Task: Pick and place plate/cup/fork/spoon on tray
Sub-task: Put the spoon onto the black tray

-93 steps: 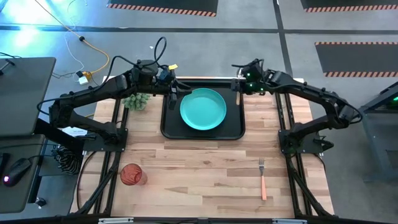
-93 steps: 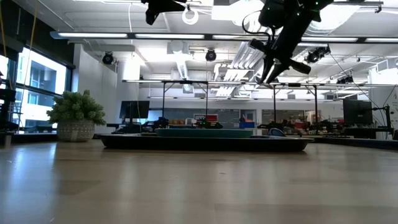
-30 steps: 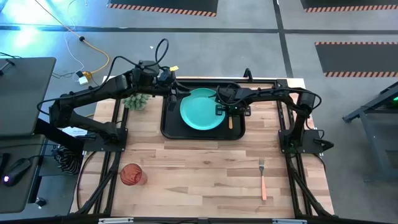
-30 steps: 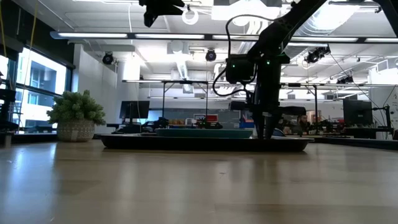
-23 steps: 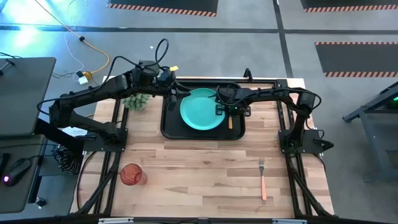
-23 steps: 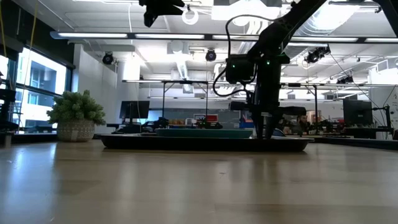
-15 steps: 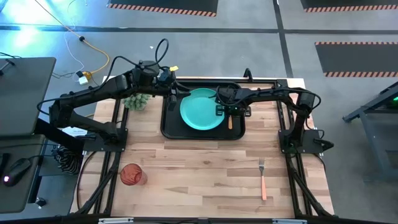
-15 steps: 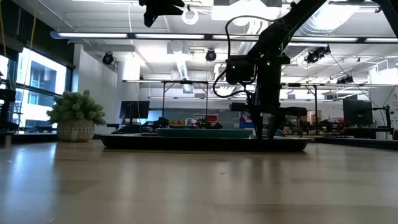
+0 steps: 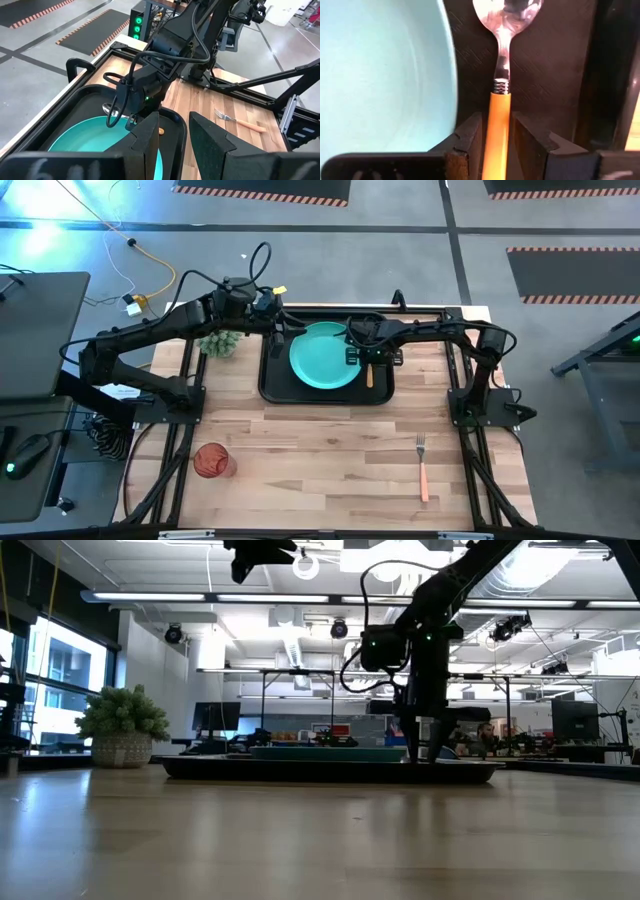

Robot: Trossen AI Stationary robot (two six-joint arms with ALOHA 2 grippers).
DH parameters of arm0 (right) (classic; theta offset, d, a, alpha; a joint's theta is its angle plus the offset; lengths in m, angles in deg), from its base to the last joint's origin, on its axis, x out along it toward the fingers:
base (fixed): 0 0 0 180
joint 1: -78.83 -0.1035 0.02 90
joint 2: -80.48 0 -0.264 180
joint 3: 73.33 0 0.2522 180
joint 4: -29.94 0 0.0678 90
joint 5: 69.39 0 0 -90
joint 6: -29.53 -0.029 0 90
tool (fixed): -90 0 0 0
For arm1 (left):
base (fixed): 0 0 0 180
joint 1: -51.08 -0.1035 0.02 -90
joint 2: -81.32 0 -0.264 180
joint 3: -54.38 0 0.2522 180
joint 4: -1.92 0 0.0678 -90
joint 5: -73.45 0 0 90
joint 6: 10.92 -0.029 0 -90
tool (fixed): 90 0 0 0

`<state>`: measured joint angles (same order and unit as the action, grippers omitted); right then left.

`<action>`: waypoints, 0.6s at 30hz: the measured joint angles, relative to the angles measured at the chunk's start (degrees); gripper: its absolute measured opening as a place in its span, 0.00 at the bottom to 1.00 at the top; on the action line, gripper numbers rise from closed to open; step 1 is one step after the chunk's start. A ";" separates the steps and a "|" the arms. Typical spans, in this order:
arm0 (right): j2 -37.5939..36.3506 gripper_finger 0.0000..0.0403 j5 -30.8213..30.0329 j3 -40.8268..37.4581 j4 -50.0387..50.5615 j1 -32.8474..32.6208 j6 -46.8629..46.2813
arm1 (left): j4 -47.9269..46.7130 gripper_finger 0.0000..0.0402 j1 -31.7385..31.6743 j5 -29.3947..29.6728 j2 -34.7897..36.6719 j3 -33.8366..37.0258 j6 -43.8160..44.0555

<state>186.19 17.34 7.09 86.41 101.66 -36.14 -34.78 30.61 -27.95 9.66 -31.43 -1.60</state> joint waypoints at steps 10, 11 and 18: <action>0.00 0.24 0.00 0.08 2.75 0.00 -0.05 | 0.00 0.25 -0.01 0.00 0.00 0.00 -0.03; 0.00 0.24 0.00 0.08 2.87 0.00 -0.07 | 0.00 0.25 0.00 0.00 0.00 -0.02 -0.02; -0.92 0.24 -0.72 0.13 2.78 -0.02 -0.09 | 0.00 0.25 -0.01 0.00 0.00 -0.02 -0.04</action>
<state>185.27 16.62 7.22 89.19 101.64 -36.23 -34.78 30.60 -27.95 9.66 -31.45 -1.65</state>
